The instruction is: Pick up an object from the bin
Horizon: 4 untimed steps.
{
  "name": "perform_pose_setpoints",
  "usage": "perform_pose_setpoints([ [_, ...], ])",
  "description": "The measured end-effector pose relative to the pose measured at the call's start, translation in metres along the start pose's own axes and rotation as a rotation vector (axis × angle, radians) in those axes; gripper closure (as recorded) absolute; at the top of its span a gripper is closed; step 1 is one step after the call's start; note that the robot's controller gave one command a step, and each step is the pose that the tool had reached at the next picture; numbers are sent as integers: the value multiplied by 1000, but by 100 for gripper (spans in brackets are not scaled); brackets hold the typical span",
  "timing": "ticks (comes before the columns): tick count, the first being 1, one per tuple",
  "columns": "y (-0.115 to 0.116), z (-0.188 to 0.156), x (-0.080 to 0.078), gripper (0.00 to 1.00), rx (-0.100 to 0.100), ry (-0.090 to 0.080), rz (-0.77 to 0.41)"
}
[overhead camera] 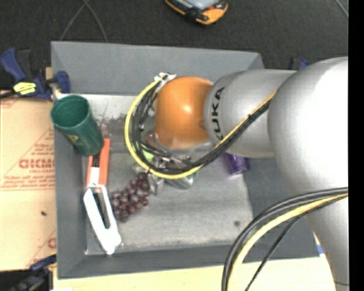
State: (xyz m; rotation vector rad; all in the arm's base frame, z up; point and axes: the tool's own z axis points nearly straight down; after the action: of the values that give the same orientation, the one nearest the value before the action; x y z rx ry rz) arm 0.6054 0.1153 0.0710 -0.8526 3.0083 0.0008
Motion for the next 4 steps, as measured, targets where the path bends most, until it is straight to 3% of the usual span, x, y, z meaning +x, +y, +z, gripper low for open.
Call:
perform_pose_setpoints([
  [1,0,-2,0,100,0,-2,2],
  [4,-1,-81,0,100,0,-1,8],
])
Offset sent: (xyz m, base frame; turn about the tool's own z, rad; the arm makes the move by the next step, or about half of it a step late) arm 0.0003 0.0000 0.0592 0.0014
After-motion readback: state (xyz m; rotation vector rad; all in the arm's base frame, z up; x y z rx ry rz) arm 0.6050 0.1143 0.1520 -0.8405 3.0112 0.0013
